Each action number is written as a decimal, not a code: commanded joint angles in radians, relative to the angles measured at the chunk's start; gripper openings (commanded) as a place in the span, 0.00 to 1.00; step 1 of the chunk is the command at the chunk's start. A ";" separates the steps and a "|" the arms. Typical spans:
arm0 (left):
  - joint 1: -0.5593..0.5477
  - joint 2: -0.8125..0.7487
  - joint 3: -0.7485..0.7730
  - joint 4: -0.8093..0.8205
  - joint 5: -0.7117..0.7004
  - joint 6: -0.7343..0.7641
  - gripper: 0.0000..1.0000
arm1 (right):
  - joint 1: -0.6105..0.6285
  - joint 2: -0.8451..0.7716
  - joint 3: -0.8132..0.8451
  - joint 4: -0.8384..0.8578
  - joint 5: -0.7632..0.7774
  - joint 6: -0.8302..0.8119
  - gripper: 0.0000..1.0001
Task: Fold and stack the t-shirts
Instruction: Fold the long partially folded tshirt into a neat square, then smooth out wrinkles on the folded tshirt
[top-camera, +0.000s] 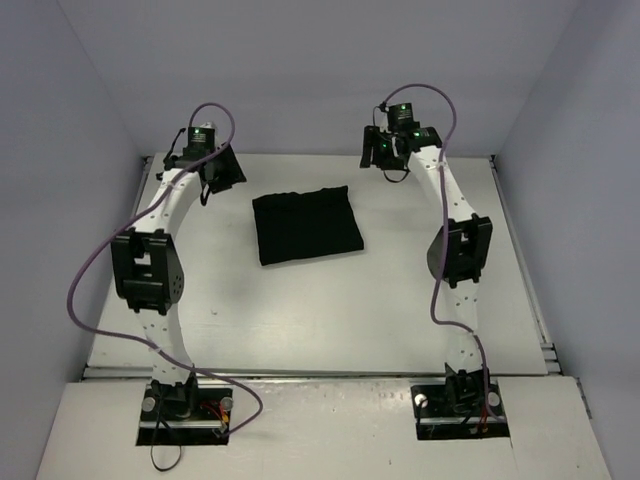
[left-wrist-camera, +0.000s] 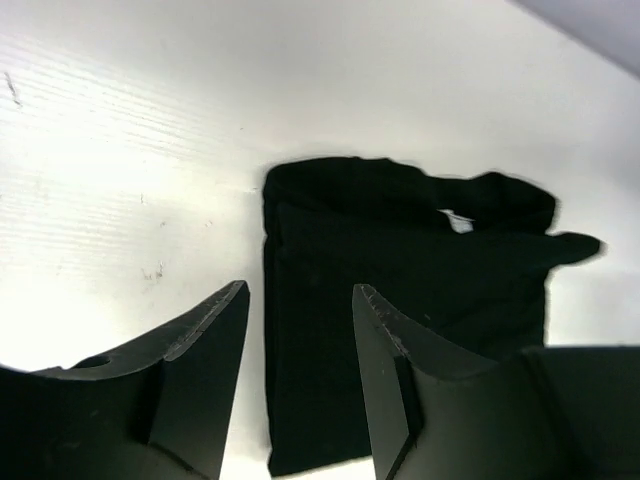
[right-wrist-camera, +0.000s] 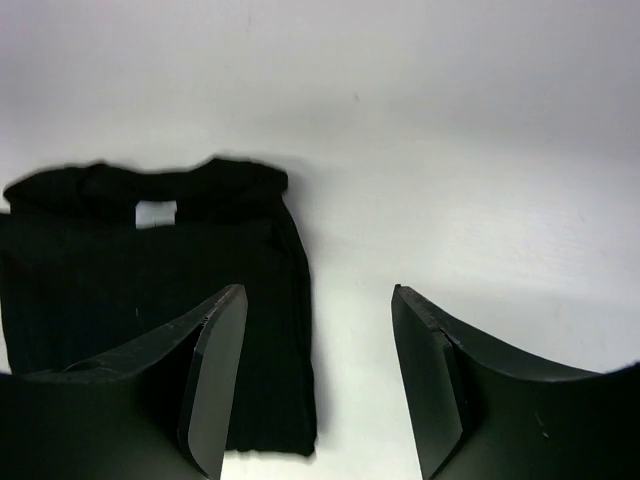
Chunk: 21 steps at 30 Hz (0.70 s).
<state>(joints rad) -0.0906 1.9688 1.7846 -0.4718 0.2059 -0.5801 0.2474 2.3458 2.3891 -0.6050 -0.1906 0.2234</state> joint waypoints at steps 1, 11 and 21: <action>-0.062 -0.137 -0.061 0.093 0.009 0.061 0.44 | 0.012 -0.174 -0.150 0.045 -0.103 -0.085 0.56; -0.224 -0.032 -0.260 0.118 0.001 0.041 0.43 | 0.109 -0.230 -0.546 0.166 -0.179 -0.084 0.43; -0.255 -0.007 -0.429 0.122 -0.011 0.032 0.42 | 0.161 -0.350 -1.078 0.463 -0.092 0.050 0.35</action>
<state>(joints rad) -0.3280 2.0107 1.4317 -0.3386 0.2208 -0.5381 0.4008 2.0868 1.4846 -0.2325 -0.3327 0.2026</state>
